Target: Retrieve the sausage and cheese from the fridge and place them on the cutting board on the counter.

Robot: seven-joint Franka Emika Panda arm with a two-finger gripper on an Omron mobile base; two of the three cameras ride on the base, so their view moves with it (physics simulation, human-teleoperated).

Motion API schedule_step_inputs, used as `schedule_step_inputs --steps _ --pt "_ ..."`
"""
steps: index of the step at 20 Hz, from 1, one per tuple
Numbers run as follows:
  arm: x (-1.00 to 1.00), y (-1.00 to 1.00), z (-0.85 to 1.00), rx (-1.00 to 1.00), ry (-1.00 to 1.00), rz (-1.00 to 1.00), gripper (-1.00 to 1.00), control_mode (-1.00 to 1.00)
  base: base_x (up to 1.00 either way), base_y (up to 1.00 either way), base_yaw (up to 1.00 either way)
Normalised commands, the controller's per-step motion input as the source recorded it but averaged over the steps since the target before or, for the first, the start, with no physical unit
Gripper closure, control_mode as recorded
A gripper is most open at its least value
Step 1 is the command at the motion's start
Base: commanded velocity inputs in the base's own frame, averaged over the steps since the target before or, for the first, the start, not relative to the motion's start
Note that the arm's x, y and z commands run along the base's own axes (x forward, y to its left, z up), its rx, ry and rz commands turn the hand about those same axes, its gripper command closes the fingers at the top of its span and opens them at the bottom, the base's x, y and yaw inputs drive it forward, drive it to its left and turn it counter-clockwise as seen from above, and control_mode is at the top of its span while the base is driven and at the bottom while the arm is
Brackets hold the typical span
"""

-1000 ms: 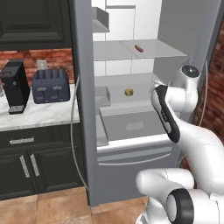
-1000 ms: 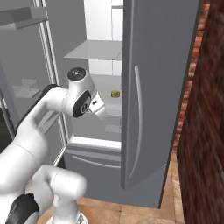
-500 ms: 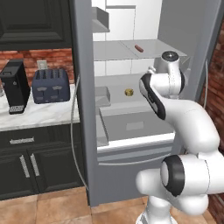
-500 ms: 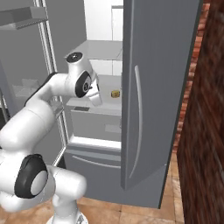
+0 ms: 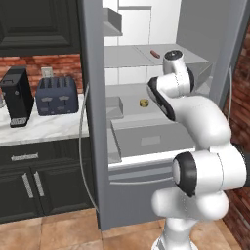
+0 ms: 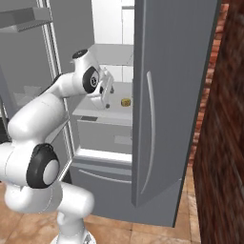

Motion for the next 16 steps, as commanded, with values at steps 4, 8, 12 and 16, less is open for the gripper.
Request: schedule_step_inputs --steps 4,8,12,16 --pt "0.21 -0.14 0.0 0.12 0.0 -0.37 -1.0 -1.0 0.0 0.0 0.0" --pt "0.17 -0.36 -0.01 0.09 -0.01 -0.32 -1.0 -1.0 0.0 0.0 0.0" --pt "0.06 -0.42 0.0 0.1 0.0 -0.29 -1.0 -1.0 0.0 0.0 0.0" --pt "0.1 -0.34 -0.02 0.1 -0.03 -0.26 -1.0 -1.0 0.0 0.0 0.0"
